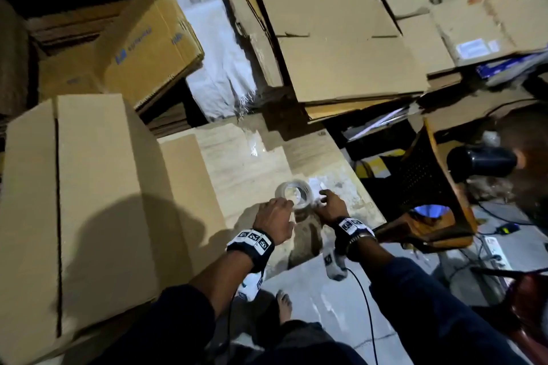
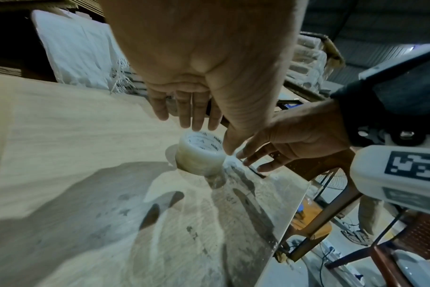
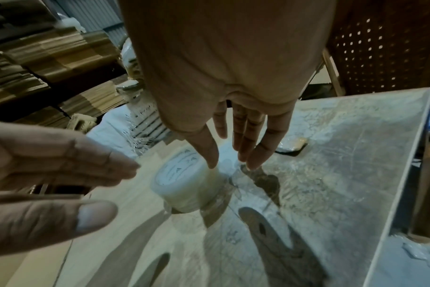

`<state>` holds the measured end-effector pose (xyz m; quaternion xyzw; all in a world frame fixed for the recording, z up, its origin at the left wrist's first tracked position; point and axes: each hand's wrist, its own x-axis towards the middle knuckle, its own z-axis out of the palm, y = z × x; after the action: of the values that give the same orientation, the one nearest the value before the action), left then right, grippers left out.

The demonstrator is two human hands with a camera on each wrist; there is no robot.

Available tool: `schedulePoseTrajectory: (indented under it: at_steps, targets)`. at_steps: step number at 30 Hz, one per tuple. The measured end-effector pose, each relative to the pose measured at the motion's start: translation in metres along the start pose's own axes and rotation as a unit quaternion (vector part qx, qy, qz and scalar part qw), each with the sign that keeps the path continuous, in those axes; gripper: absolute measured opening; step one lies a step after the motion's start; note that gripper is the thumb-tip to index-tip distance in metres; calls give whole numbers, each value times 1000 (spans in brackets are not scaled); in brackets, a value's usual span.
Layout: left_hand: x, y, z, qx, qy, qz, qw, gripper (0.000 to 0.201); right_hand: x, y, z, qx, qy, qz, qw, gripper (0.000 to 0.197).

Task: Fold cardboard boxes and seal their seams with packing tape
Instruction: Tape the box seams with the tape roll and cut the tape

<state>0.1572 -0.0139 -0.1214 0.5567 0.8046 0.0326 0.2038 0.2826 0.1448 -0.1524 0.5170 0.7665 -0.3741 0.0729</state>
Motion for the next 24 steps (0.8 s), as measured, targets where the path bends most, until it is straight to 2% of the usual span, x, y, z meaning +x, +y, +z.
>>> schedulePoseTrajectory:
  at_steps: [3,5,7,10,11,14,19,22,24]
  targets:
    - [19,7,12,2,-2,2,1000,64,5,-4,2,25,-47,-20,998,73]
    - [31,11,16,4,-22,-8,1000,73,7,-6,2,31,-48,-39,998,84]
    - [42,12,21,8,-44,-23,999,75,11,-3,4,30,-30,-54,998,72]
    - [52,13,25,32,-73,-37,996,62,14,2,5,20,-1,-41,999,27]
    - [54,13,27,41,-74,-39,996,58,16,3,4,21,4,-39,999,20]
    - [56,13,32,76,-55,-44,995,53,14,1,-1,6,5,-55,998,18]
    - [47,-6,15,83,4,-33,996,64,17,-20,-21,-28,-4,-154,988,21]
    - [34,-15,-21,26,37,-23,999,63,22,-46,-33,3,-28,-224,974,9]
    - [26,-22,-48,-44,59,-45,996,60,26,-69,-40,46,-35,-251,966,7]
